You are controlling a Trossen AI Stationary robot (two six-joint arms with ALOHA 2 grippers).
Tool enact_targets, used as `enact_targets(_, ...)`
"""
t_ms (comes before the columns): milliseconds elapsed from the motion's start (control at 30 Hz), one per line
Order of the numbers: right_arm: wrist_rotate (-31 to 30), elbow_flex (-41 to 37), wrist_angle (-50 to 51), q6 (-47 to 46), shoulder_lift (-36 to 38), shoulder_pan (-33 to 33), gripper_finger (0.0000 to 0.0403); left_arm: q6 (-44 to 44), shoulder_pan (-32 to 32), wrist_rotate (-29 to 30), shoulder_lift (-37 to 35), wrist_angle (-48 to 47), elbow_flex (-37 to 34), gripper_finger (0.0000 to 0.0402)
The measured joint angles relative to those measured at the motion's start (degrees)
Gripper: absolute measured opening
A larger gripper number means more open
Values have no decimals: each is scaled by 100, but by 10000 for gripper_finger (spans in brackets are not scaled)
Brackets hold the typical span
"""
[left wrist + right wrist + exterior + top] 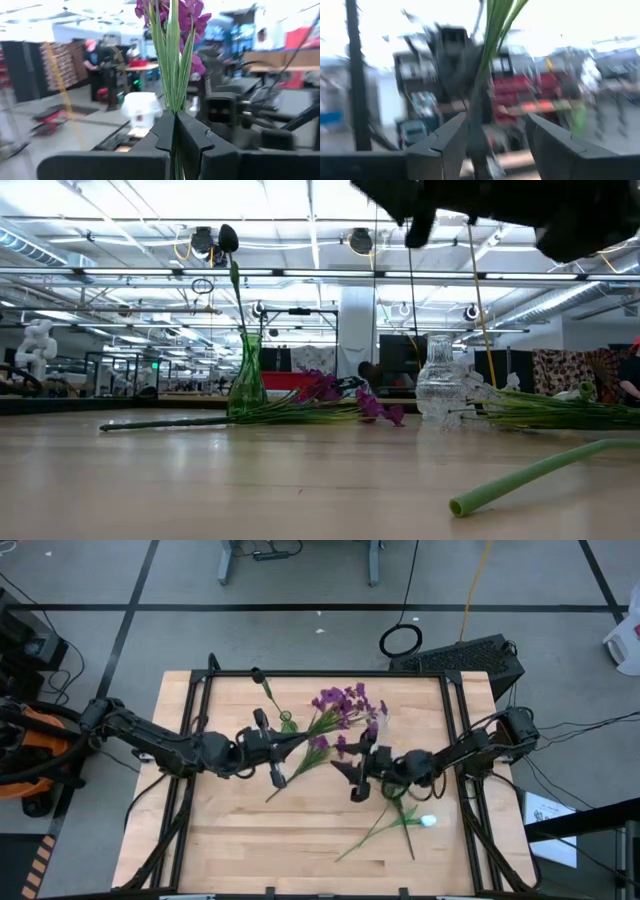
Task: Sort flowers into vase by color
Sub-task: Put the right purple flowers into the green vase
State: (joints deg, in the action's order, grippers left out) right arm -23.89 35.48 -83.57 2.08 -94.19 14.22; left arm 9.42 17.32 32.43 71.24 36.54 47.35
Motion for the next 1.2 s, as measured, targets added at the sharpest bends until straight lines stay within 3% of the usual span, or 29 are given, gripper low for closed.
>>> enact_targets(100,792,0,-576,-78,2,-320,206,-5,0,-413,0,142,0,17)
enact_targets(333,2099,309,-616,-565,0,-820,260,-1,7,-853,175,536,0,17)
enact_targets(600,2325,871,-443,-401,0,-816,285,-3,-4,-866,446,640,0,17)
enact_targets(833,2723,1095,-282,-342,0,-786,258,-1,-4,-866,444,603,0,17)
enact_targets(1200,2698,1095,-314,-330,0,-772,159,-10,-4,-864,444,419,-2,17)
